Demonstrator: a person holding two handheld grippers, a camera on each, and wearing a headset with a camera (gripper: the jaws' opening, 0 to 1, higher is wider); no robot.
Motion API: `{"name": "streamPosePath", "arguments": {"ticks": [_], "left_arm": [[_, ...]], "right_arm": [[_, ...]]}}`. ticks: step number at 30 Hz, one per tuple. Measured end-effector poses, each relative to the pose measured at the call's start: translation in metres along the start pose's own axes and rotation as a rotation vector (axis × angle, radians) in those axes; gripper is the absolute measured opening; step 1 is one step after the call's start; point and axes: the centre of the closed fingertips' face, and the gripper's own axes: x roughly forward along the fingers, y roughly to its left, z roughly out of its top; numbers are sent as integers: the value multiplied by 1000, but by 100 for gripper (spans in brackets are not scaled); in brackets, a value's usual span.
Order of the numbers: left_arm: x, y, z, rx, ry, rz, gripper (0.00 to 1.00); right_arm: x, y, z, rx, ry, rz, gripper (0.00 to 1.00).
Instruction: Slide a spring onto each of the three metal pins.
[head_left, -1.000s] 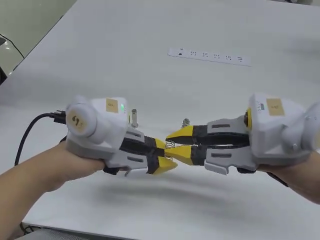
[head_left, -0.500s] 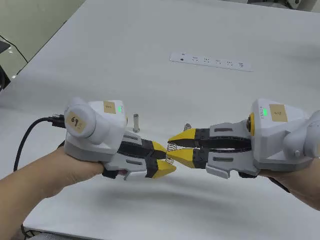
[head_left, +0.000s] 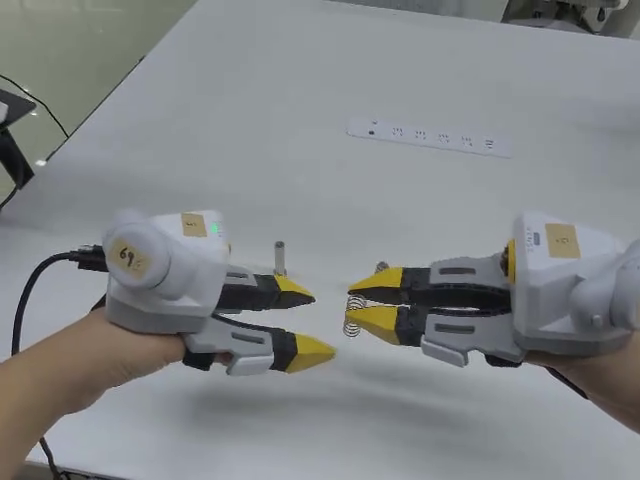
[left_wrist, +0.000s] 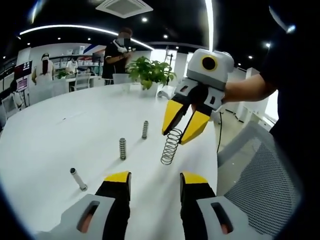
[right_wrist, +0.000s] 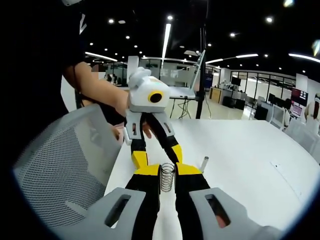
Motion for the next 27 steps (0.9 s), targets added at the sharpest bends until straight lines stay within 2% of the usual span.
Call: {"name": "streamPosePath", "arguments": {"ticks": [4,14,23,27], "left_arm": [[-9,10,-3,-16,-3,41,44],[-33,38,-13,-58,-16,177,77],[-45,46,-21,-95,-18,233,94],[-49,49,-24,-108,-22,253,98]], "right_arm": [[0,-3,-1,-2,2,-10,7],[0,-10,-6,7,13,-37,8],[6,-19,-6,3,20,-50,8],[11,-22,-7,9,18,-56,8]]}}
